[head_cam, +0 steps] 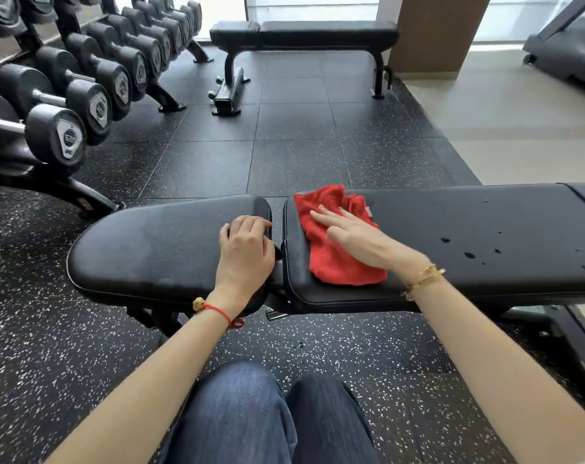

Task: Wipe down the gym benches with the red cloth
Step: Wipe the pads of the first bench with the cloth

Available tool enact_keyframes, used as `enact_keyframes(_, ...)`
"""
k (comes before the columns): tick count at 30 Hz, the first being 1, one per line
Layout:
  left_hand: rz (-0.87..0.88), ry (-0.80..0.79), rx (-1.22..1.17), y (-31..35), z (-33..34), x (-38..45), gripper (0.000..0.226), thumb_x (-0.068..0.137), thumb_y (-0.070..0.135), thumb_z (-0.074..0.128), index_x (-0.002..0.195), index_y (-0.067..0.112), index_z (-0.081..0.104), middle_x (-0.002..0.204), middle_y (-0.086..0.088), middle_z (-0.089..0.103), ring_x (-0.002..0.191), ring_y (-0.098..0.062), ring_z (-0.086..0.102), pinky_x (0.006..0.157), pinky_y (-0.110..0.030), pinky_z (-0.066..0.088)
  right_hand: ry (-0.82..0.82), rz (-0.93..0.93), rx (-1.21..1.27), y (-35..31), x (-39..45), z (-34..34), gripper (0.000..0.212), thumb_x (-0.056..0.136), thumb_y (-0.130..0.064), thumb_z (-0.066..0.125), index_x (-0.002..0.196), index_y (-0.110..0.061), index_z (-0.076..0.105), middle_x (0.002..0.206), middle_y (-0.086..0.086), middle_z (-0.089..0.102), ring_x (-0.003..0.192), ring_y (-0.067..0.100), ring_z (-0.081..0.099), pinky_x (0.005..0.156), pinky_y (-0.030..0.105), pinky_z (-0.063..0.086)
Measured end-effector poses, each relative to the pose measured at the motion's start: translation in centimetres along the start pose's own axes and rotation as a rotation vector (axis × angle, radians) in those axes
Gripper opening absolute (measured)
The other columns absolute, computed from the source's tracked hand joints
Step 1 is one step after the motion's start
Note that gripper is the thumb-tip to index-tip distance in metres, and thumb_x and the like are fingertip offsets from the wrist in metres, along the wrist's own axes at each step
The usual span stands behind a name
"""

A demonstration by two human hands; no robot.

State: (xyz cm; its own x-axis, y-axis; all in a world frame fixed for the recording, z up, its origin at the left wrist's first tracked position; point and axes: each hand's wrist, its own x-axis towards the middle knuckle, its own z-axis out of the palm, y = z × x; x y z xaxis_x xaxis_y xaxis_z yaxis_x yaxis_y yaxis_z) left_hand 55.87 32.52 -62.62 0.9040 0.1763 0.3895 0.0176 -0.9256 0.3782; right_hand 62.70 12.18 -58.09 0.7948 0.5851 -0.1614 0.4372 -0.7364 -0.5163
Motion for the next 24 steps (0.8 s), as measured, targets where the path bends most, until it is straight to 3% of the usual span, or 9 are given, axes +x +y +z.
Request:
enact_keyframes(2,-0.002,-0.001,-0.004,0.0,0.0,0.0,0.028,0.086,0.012,0.054,0.112,0.014,0.064,0.118,-0.004,0.064,0.122,-0.025,0.051,0.111,-0.05,0.032,-0.017,0.003,0.013,0.2,-0.3,-0.2,0.054,0.099,-0.02,0.038,0.151,-0.031,0.027,0.161,-0.008,0.011,0.15,0.015,0.001,0.114,0.021,-0.008)
enact_keyframes(5,0.0,-0.013,-0.002,0.1,0.0,-0.1,0.028,0.086,0.011,0.053,0.112,0.014,0.064,0.118,-0.003,0.064,0.122,-0.025,0.05,0.111,-0.051,0.032,0.185,0.01,-0.211,-0.3,-0.4,2.0,0.051,0.101,-0.029,0.034,0.151,-0.032,0.024,0.161,-0.008,0.014,0.15,0.02,0.006,0.122,0.036,-0.001)
enact_keyframes(8,0.004,-0.034,0.016,0.2,-0.1,-0.1,0.029,0.088,0.013,0.051,0.115,0.014,0.063,0.12,-0.002,0.063,0.126,-0.023,0.048,0.112,-0.05,0.03,0.304,0.073,-0.261,-1.1,0.8,2.9,0.05,0.101,-0.037,0.031,0.151,-0.033,0.025,0.161,-0.008,0.016,0.149,0.023,0.009,0.122,0.04,0.002)
enact_keyframes(12,0.008,-0.045,0.036,0.1,-0.1,-0.1,0.03,0.088,0.013,0.051,0.116,0.014,0.063,0.121,-0.002,0.063,0.127,-0.023,0.047,0.112,-0.05,0.03,0.285,0.124,-0.321,-2.0,1.7,3.1,0.058,0.099,-0.05,0.031,0.153,-0.03,0.021,0.162,-0.003,0.015,0.149,0.029,0.01,0.122,0.042,0.004)
enact_keyframes(18,0.02,-0.05,0.009,-0.1,-0.2,-0.3,0.03,0.088,0.01,0.05,0.116,0.013,0.064,0.123,-0.002,0.063,0.13,-0.023,0.047,0.114,-0.05,0.028,0.293,-0.001,-0.326,-0.3,-4.6,4.0,0.063,0.093,-0.055,0.04,0.151,-0.036,0.025,0.16,-0.01,0.021,0.148,0.024,0.015,0.122,0.035,0.006)
enact_keyframes(24,0.015,-0.077,0.0,0.0,-0.2,-0.5,0.032,0.091,0.012,0.049,0.119,0.013,0.063,0.129,-0.001,0.06,0.136,-0.022,0.041,0.118,-0.05,0.023,0.305,0.263,-0.262,3.3,-1.3,0.0,0.058,0.097,-0.043,0.04,0.152,-0.03,0.025,0.161,-0.004,0.016,0.148,0.029,0.012,0.122,0.038,0.002)
